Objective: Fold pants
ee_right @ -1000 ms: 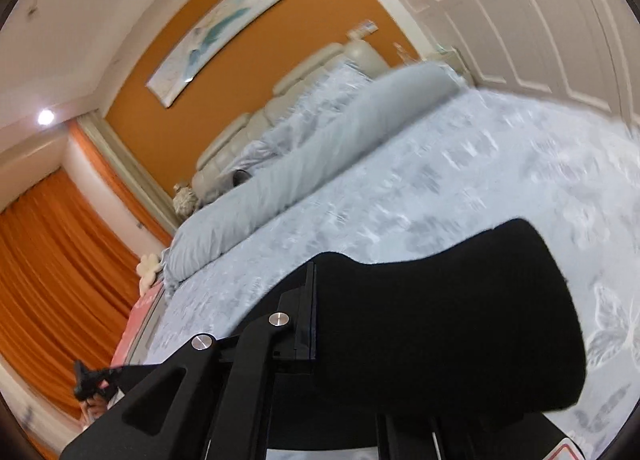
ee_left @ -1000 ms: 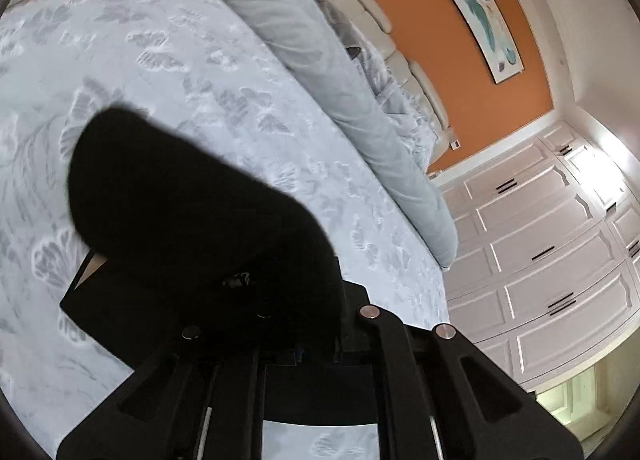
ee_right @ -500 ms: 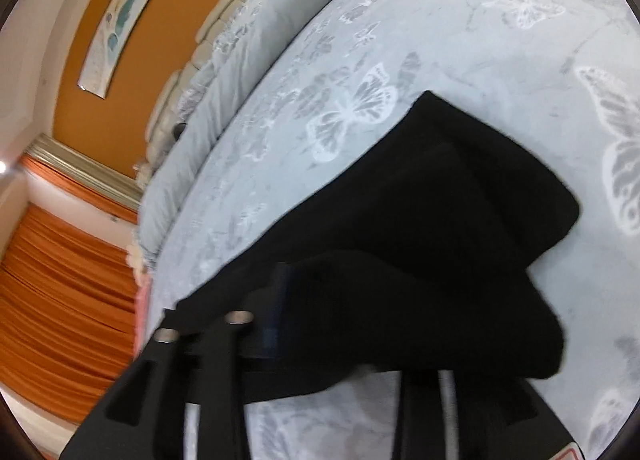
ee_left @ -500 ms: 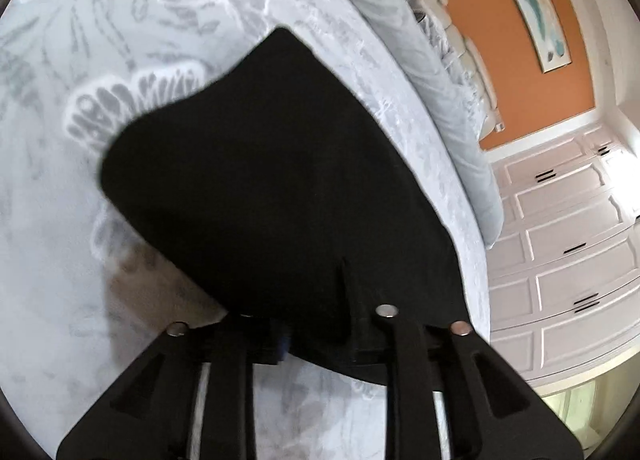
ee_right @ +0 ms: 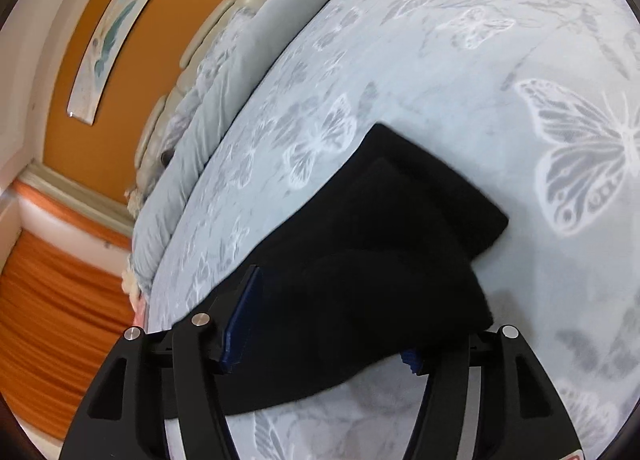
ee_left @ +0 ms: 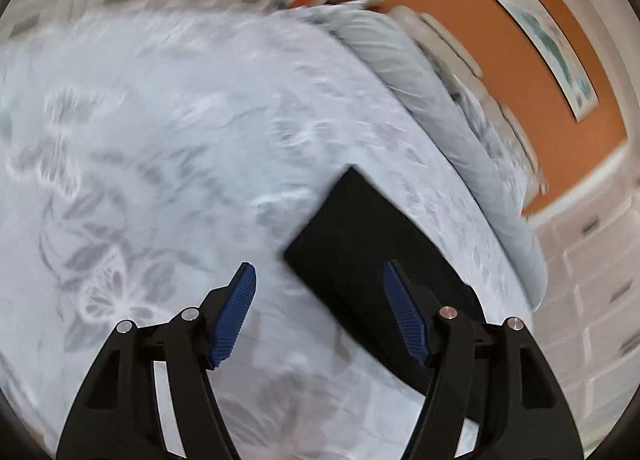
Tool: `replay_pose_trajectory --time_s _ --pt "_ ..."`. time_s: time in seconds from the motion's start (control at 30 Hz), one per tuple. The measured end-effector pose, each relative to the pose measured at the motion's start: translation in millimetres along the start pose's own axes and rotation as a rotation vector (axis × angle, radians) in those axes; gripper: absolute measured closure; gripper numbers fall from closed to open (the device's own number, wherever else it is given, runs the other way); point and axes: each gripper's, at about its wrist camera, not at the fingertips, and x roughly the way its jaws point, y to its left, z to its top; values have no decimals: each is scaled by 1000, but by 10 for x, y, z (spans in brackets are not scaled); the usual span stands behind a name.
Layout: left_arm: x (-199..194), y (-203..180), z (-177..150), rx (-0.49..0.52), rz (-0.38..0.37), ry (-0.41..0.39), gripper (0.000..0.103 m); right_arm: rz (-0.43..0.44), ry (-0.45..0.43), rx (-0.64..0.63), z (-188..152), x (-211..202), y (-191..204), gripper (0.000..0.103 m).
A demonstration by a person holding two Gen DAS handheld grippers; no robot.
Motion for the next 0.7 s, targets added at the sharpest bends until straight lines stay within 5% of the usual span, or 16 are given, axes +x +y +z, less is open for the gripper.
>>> replay_pose_trajectory --time_s 0.03,0.1,0.23,0.3,0.43,0.47,0.53,0.63,0.7 --pt "-38 -244 -25 57 0 6 37 -23 -8 -25 23 42 43 45" --pt "-63 -705 -179 164 -5 25 34 -122 -48 -161 80 53 287 93" --pt "46 -1358 -568 285 -46 106 30 1 -207 -324 227 -401 803 98" --pt "127 -1584 -830 350 -60 146 30 -33 -240 -453 277 -487 919 99" --pt "464 -1930 -1428 524 14 195 30 -260 -3 -341 370 84 158 95" --pt "519 -1972 -1553 561 32 206 30 -250 22 -310 326 136 -23 95" --pt "619 -1994 -1700 600 38 230 30 -181 -22 -252 311 -28 -107 88" --pt "729 -1943 -1747 599 51 260 30 -236 -76 -266 310 -233 7 74" --pt "761 -1894 -1686 581 73 253 30 -234 -138 -269 287 -369 107 47"
